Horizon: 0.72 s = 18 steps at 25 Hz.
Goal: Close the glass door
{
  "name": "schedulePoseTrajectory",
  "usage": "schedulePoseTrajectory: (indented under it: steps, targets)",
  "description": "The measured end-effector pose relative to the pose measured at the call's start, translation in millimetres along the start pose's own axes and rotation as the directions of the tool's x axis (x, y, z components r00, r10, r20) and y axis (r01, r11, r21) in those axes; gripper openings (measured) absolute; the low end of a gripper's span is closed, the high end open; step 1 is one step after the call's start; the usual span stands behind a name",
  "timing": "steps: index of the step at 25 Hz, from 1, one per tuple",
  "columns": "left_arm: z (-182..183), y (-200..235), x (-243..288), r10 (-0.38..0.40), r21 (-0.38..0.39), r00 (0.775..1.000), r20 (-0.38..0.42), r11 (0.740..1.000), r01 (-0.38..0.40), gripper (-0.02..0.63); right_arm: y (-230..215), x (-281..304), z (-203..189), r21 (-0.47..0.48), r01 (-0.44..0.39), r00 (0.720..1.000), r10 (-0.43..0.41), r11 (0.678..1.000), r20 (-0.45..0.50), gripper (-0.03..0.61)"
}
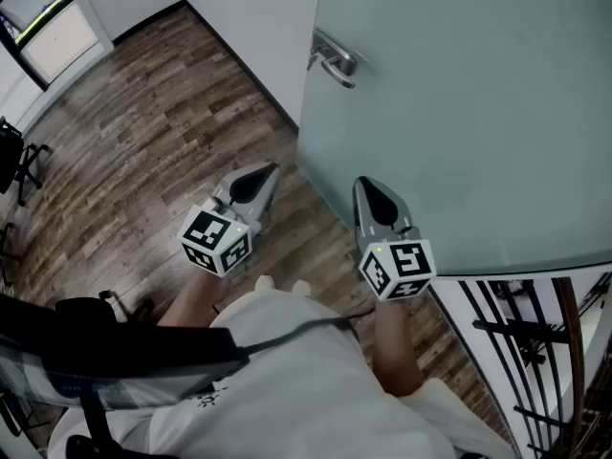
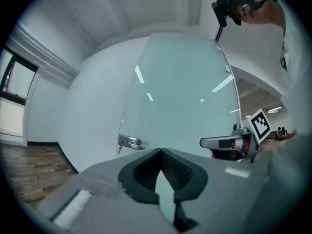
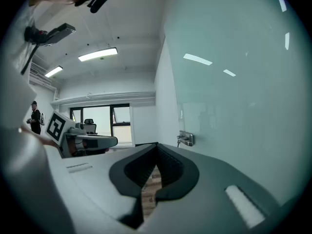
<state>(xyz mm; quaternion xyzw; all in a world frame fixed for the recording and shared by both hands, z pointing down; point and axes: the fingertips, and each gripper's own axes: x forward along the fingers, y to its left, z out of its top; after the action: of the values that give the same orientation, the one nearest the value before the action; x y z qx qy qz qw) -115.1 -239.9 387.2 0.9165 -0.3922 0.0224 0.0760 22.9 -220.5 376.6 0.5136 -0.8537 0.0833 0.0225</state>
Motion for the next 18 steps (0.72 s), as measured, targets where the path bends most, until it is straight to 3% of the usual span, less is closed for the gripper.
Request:
schedulePoseTrajectory:
  steps: [18]
  targets:
    - [-5.8, -19.3, 9.0, -0.025, 0.004, 1.000, -0.012, 1.000, 0.025, 0.006, -18.5, -14.6, -5.0, 0.030, 0.002, 1.000, -0.002, 1.000, 0.007, 0.009]
